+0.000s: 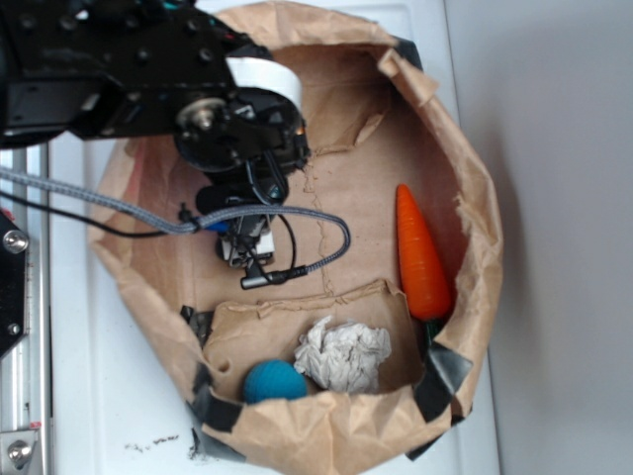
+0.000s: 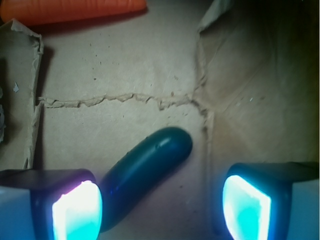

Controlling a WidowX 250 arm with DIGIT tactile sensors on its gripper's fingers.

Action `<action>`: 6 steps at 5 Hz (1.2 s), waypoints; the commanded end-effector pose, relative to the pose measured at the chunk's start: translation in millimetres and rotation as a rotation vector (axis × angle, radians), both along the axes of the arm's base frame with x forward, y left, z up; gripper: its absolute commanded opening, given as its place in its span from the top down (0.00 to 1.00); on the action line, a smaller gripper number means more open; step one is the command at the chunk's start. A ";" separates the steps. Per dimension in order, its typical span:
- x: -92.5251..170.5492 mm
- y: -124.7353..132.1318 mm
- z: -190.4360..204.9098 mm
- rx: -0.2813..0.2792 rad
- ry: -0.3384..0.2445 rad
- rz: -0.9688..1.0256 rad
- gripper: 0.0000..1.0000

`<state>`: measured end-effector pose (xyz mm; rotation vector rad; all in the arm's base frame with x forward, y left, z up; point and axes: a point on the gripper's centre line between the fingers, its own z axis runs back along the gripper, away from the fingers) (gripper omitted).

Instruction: Grab the plastic pickle.

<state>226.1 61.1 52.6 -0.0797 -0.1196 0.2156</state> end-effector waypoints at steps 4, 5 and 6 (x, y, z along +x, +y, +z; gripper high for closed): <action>11.8 -22.3 -3.8 -0.045 -0.042 0.300 0.00; 8.6 -28.3 -12.2 -0.025 -0.033 0.273 0.00; 11.9 -32.1 -19.4 -0.012 -0.015 0.277 0.00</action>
